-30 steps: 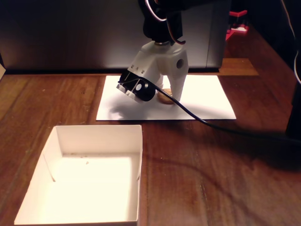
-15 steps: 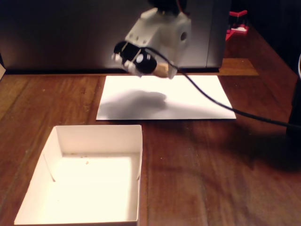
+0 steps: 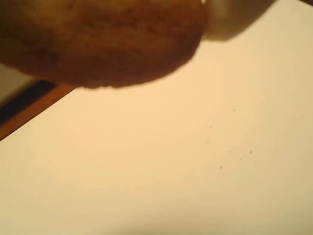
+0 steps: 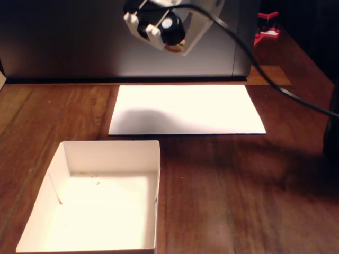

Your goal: Grasp a mini cookies block and put it in the white box.

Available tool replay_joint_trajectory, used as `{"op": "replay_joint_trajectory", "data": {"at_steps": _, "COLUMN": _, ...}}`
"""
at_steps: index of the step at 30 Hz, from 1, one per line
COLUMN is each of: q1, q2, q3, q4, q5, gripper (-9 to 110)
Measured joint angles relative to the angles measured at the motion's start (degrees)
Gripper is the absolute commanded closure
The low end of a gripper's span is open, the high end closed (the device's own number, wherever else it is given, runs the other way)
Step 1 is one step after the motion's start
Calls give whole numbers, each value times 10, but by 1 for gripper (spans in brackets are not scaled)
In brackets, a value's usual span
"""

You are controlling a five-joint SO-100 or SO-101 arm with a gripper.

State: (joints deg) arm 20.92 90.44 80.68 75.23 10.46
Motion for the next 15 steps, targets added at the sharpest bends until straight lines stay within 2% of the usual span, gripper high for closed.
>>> {"op": "replay_joint_trajectory", "data": {"at_steps": 15, "q1": -171, "q2": 41, "q3": 0, "q4": 0, "q5": -54, "gripper": 80}}
